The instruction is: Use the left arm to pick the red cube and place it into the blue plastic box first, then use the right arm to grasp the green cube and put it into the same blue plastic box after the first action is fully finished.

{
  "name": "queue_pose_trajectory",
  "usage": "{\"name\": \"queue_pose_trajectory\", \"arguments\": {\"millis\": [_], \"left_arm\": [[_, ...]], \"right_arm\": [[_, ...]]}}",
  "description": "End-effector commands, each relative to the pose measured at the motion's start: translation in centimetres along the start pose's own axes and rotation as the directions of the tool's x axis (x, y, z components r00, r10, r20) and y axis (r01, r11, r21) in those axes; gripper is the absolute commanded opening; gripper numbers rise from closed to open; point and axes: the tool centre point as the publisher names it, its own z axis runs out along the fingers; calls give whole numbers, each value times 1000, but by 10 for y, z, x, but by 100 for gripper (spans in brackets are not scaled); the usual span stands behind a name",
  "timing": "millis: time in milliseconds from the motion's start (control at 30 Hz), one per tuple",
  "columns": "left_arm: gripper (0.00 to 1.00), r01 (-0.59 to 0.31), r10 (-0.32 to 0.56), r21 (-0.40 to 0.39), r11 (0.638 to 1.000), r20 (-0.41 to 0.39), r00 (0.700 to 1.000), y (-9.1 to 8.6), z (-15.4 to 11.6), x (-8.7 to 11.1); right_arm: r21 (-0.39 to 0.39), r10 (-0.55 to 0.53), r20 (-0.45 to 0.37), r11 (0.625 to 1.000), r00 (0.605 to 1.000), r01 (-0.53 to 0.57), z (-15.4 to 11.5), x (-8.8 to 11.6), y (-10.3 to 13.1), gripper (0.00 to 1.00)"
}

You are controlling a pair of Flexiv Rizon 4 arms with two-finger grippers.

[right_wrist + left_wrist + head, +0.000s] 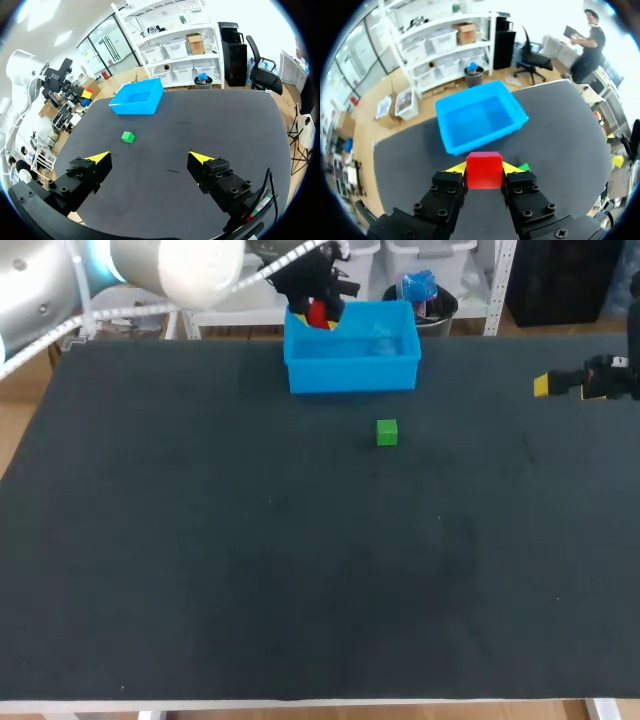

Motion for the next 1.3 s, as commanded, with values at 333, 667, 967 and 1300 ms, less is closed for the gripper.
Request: {"name": "queue_pose_trajectory", "arguments": {"millis": [333,667,967,1300], "left_arm": [[0,-154,118,164,974,212,970,10,-11,23],[0,-192,134,217,957,257,957,14,-8,28],[0,-221,165,218,951,250,954,15,-8,28],[0,-221,165,218,951,250,954,15,-8,28]], "right_arm": [[3,0,-1,1000,1000,0,0,0,0,100],[3,0,-1,1000,1000,0,0,0,0,100],[3,0,-1,1000,1000,0,0,0,0,100],[3,0,-1,1000,1000,0,0,0,0,100]]}}
